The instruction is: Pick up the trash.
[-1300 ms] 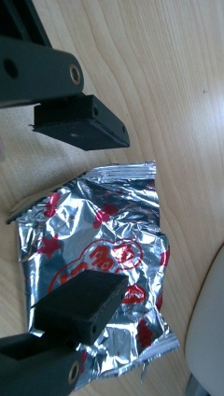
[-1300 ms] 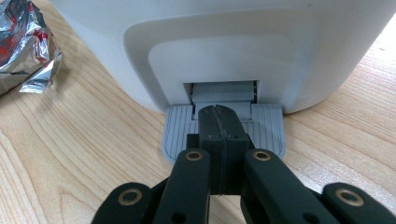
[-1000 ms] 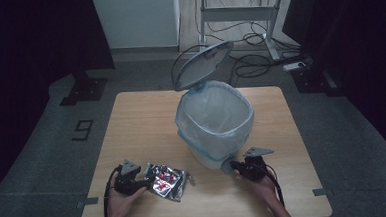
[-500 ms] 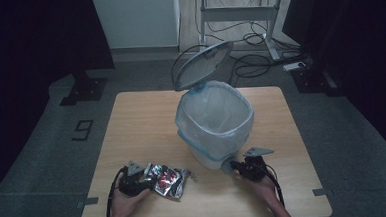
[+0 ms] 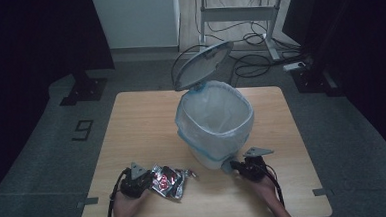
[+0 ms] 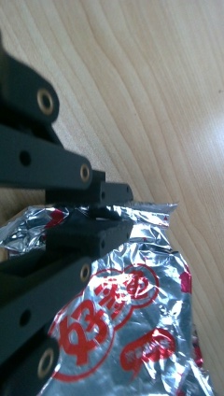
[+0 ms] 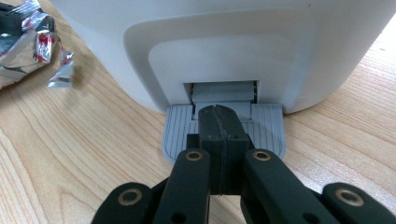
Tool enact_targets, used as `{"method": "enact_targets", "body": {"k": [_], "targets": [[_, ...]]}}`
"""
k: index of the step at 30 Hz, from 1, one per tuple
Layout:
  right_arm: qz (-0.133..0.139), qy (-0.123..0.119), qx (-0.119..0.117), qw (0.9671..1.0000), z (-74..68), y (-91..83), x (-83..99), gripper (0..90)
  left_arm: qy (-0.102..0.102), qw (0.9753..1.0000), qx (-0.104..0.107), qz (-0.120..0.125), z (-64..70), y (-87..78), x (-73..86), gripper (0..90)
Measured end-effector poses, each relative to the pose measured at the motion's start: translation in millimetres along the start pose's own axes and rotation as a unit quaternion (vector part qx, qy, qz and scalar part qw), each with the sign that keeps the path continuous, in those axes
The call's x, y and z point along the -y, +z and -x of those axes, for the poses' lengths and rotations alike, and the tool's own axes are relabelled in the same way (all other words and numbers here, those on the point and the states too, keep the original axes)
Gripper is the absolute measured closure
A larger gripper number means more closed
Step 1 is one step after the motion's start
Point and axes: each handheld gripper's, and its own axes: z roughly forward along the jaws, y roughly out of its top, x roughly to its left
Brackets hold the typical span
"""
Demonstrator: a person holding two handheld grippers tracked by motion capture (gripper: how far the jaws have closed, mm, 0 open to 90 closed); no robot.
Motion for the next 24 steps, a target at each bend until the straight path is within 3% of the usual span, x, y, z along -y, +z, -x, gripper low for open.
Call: {"method": "enact_targets", "body": {"k": [5, 10, 16, 24], "targets": [[0.0, 0.0, 0.0, 1.0, -0.1, 0.0, -0.1, 89.7, 0.007, 1.0, -0.004, 0.0, 2.5, -0.3, -0.1, 87.8], [0.0, -0.002, 0.0, 1.0, 0.1, 0.0, -0.2, 89.7, 0.0, 0.9998, 0.012, 0.013, 1.2, -5.7, -1.5, 89.9], [-0.001, -0.002, -0.001, 1.0, 0.2, 0.0, -0.4, 89.7, -0.018, 0.9973, 0.03, 0.064, -2.6, -23.6, -5.5, 90.0], [-0.002, 0.001, -0.005, 1.0, 1.2, 0.0, -0.5, 89.6, -0.025, 0.9934, 0.041, 0.104, -5.2, -40.4, -9.4, 90.0]]}}
